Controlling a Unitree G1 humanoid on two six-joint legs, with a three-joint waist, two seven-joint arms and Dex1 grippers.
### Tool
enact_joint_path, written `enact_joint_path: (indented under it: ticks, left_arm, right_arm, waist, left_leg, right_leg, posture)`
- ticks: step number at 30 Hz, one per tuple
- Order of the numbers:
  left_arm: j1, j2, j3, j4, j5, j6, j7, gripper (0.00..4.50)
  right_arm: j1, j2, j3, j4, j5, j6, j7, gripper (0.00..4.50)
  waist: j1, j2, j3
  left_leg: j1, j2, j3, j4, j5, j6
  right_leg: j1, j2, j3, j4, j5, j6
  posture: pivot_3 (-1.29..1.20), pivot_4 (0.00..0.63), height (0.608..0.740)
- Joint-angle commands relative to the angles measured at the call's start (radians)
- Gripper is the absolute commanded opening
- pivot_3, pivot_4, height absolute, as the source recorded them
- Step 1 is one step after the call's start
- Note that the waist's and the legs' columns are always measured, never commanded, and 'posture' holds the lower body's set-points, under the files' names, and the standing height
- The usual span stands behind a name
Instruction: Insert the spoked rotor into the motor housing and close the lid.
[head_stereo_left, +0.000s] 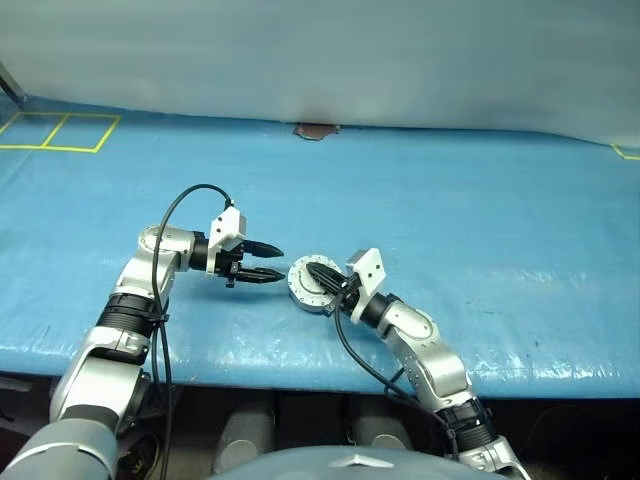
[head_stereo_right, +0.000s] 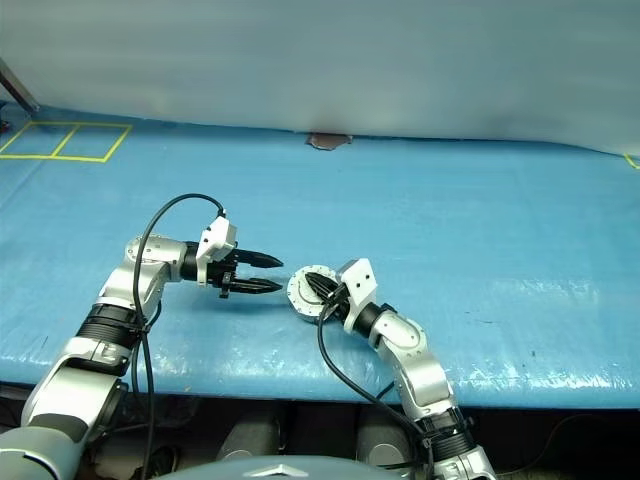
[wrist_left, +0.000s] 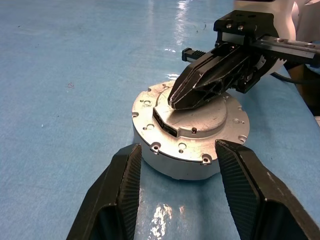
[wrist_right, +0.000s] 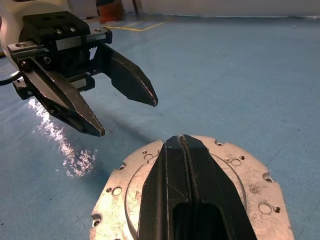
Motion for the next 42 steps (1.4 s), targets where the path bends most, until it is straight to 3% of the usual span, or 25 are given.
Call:
enact_joint_path:
  ticks: [1, 20, 23, 34, 42]
  left_arm:
    - [-0.029, -0.007, 0.004, -0.012, -0.003, -0.019, -0.004, 2.53]
    - [-0.039, -0.006, 0.001, -0.020, -0.002, -0.018, -0.039, 2.53]
    - [-0.042, 0.006, 0.005, -0.022, 0.001, -0.021, -0.050, 2.58]
    - [-0.030, 0.023, 0.003, -0.035, 0.002, -0.018, -0.060, 2.58]
    - [-0.024, 0.021, -0.001, -0.039, 0.007, -0.020, -0.057, 2.58]
  right_arm:
    - [0.046, -0.019, 0.020, 0.014, -0.022, -0.006, 0.011, 0.00]
    - [-0.038, -0.098, -0.007, -0.300, 0.035, 0.266, -0.035, 0.00]
    - [-0.053, -0.105, -0.007, -0.327, 0.043, 0.300, -0.041, 0.62]
    - [-0.065, -0.106, -0.003, -0.321, 0.022, 0.342, -0.076, 4.23]
    - [-0.055, -0.103, 0.021, -0.263, -0.015, 0.317, -0.087, 4.23]
  waist:
    - [0.000, 0.000, 0.000]
    - [0.001, 0.001, 0.003]
    - [0.001, 0.002, 0.003]
    - [0.000, 0.002, 0.003]
    - [0.000, 0.002, 0.003]
  left_leg:
    - [0.000, 0.000, 0.000, 0.000, 0.000, 0.000]
    - [-0.007, -0.001, 0.000, -0.003, 0.000, 0.000]
    - [-0.007, -0.001, 0.000, -0.003, 0.000, 0.000]
    - [-0.007, -0.001, 0.000, -0.003, 0.000, 0.000]
    - [-0.007, -0.001, 0.000, -0.003, 0.000, 0.000]
  right_leg:
    - [0.000, 0.000, 0.000, -0.001, 0.000, 0.000]
    - [-0.002, 0.000, 0.000, -0.003, 0.002, 0.003]
    - [-0.002, 0.000, 0.000, -0.004, 0.003, 0.005]
    - [-0.002, 0.000, 0.000, -0.004, 0.003, 0.006]
    - [-0.002, 0.000, 0.000, -0.004, 0.003, 0.006]
  posture:
    - [0.00, 0.150, 0.740]
    - [0.00, 0.150, 0.740]
    - [0.00, 0.150, 0.740]
    - [0.00, 0.150, 0.740]
    - [0.00, 0.150, 0.740]
